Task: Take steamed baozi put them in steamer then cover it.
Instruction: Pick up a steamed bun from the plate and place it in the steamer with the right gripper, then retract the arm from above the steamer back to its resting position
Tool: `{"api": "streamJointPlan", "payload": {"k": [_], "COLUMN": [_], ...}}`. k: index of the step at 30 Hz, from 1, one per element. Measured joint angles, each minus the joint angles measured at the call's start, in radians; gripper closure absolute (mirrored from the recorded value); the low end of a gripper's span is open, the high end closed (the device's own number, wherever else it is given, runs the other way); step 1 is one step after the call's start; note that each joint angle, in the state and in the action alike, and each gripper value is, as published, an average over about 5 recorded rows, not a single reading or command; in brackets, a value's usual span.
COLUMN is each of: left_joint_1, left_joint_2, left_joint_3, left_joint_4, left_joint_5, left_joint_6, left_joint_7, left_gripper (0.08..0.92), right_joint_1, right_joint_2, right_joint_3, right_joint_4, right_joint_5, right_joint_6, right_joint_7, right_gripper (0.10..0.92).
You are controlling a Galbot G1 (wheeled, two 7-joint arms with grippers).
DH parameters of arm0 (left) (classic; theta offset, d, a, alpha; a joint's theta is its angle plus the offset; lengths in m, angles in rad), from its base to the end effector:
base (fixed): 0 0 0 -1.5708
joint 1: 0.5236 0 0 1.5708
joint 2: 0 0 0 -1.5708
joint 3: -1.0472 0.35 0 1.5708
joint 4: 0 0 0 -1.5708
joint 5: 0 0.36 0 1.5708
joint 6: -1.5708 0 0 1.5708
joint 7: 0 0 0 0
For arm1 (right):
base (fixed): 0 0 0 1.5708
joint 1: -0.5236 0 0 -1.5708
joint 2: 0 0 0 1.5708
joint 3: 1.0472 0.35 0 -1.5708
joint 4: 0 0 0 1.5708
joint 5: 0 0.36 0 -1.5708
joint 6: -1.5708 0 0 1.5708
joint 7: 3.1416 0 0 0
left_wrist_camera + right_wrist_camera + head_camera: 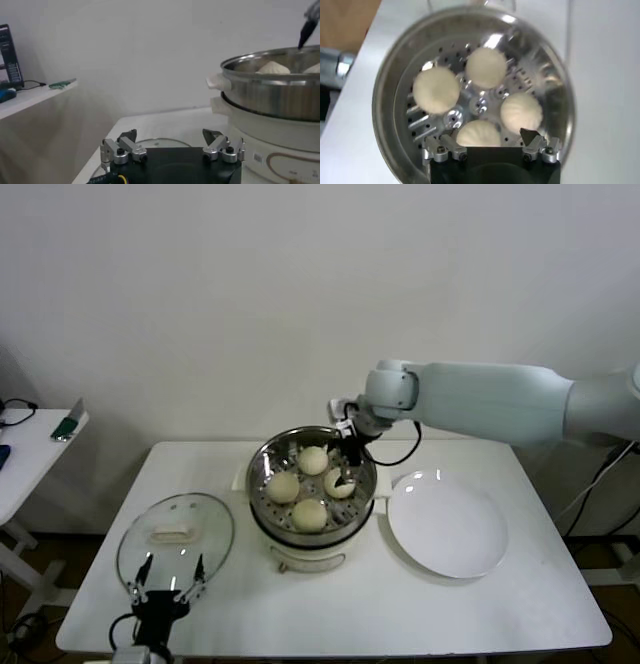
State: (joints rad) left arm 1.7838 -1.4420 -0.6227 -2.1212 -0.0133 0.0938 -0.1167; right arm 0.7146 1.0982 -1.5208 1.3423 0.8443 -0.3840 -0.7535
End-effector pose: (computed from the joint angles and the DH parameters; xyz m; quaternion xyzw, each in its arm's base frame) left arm 0.1211 0.0509 -0.3210 0.0627 -0.9859 -0.0821 0.1314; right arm 0.5471 0.0814 -0.0571 0.5637 -0.6013 0.4806 0.2994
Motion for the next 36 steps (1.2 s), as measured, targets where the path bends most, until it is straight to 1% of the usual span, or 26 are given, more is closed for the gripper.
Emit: {"api": "streamJointPlan", "payload": {"k": [4,10,15,19,23,27,36], "left_joint_1": [-0.007,-0.022,-0.036,-0.044,-0.054,-0.064,-0.065], "left_joint_2": [0.002,0.006,0.012,0.019,0.025,0.030,0.041], "left_joint_3": [-0.006,-0.011,-0.016,-0.018,-0.023,-0.028,-0.032], "left_joint_4": [0.003,0.015,0.026,0.032,0.039,0.052,0.085], "left_joint_5": [0.017,0.043,0.064,0.090,0.127,0.171,0.255], "left_joint_6": [0.007,0.002,-0.007,-0.012,-0.020,-0.035,-0.069], "left_joint_7": [-0.007,-0.017,-0.028,-0.041,-0.058,-0.075,-0.111], "left_gripper": [0.177,0.177,0.177,0.177,0.177,0.177,0.177], "right_joint_1": [-0.035,-0.192,-0.390,-0.598,-0.851,-1.116,-1.622], "right_joint_2": [-0.067,-0.183,-0.281,-0.345,-0.382,-0.392,-0.319], "right_joint_3": [0.092,0.326,0.569,0.792,1.042,1.288,1.724], "right_joint_4": [0.006,0.024,0.056,0.083,0.098,0.111,0.136], "right_joint_5": [0.063,0.098,0.077,0.031,-0.038,-0.104,-0.221], "right_joint_6": [-0.001,0.035,0.088,0.146,0.233,0.332,0.552], "right_joint_7": [0.082,0.310,0.488,0.583,0.642,0.668,0.665], "right_gripper": [0.203,0.203,0.203,0.203,0.203,0.203,0.203]}}
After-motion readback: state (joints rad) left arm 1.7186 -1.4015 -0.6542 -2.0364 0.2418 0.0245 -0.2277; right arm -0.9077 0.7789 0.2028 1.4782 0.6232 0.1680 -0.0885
